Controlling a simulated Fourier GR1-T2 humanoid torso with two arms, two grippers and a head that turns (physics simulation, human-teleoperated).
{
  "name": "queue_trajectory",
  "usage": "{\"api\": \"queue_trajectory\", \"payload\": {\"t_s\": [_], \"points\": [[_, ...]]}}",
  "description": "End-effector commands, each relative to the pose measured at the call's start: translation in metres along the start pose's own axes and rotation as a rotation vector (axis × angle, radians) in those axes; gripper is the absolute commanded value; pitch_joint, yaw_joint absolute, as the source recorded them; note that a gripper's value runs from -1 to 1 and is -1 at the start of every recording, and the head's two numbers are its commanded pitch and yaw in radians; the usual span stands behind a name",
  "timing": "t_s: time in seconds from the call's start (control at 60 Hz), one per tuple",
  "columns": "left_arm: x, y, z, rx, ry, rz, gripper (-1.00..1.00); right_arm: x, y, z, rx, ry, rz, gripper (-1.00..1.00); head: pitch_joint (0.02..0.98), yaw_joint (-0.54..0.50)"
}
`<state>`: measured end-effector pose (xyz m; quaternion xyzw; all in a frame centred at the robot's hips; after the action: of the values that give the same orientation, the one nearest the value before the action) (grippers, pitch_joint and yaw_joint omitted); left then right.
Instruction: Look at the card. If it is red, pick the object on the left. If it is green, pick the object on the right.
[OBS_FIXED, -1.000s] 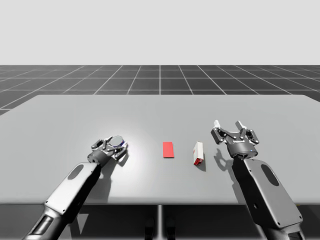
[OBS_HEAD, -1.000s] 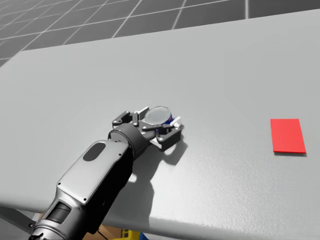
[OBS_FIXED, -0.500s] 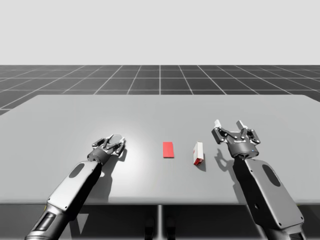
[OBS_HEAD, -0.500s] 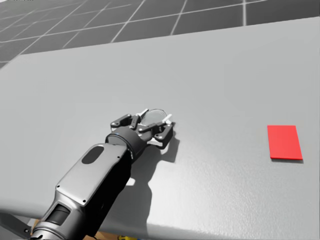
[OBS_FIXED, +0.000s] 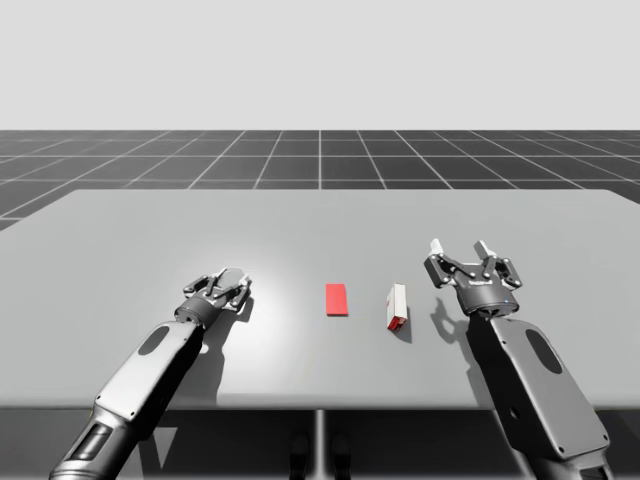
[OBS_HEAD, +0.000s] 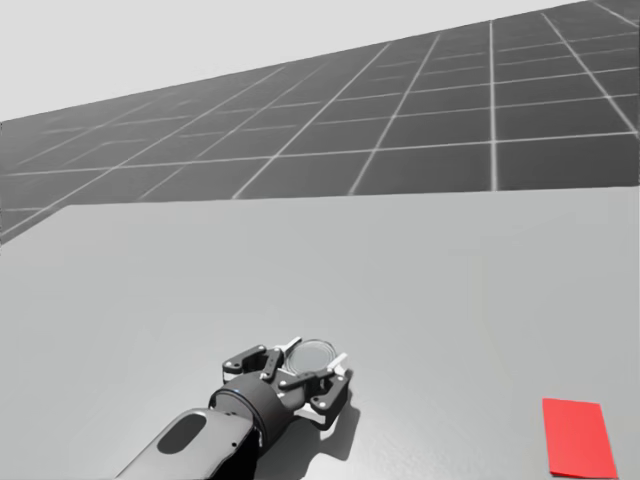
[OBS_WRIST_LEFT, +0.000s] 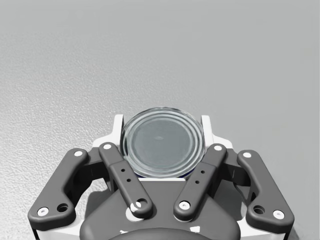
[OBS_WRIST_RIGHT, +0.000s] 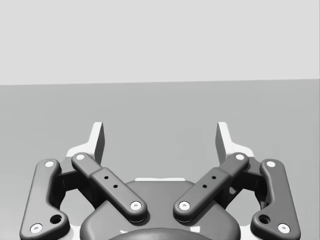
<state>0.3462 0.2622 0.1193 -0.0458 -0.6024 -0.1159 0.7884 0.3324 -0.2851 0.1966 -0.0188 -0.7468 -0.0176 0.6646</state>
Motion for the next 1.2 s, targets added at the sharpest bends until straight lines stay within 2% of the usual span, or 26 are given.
{"api": "queue_trajectory", "payload": {"t_s": [0.017,0.167,0.35,0.55,0.683,0.733,0.883,1.033,1.2], "points": [[-0.017,-0.008,0.003,-0.110,0.055,-0.026,0.94,0.000,0.000,0.000,0.000,-0.002,0.003,-1.00,0.482,0.36],[-0.018,-0.008,0.003,-0.111,0.054,-0.029,0.96,0.000,0.000,0.000,-0.001,-0.003,0.006,-1.00,0.435,0.36],[-0.015,-0.009,0.004,-0.114,0.048,-0.030,0.97,-0.001,0.000,0.000,-0.001,-0.004,0.008,-1.00,0.435,0.36],[0.008,-0.006,0.013,-0.118,0.001,-0.042,0.99,-0.001,0.000,0.000,-0.002,-0.004,0.011,-1.00,0.439,0.36],[0.036,-0.001,0.023,-0.110,-0.053,-0.061,0.98,-0.002,0.000,-0.001,-0.007,-0.007,0.024,-1.00,0.441,0.36],[0.046,0.000,0.027,-0.104,-0.071,-0.074,0.98,-0.002,0.000,-0.001,-0.007,-0.007,0.024,-1.00,0.441,0.36],[0.087,0.004,0.041,-0.071,-0.144,-0.157,0.96,-0.003,0.002,-0.001,-0.003,-0.006,0.028,-1.00,0.441,0.36],[0.122,0.006,0.053,-0.032,-0.212,-0.218,0.98,-0.002,0.002,-0.001,-0.002,-0.007,0.028,-1.00,0.441,0.36],[0.157,0.003,0.067,0.007,-0.291,-0.254,0.98,-0.002,0.002,0.000,-0.002,-0.006,0.029,-1.00,0.444,0.36]]}}
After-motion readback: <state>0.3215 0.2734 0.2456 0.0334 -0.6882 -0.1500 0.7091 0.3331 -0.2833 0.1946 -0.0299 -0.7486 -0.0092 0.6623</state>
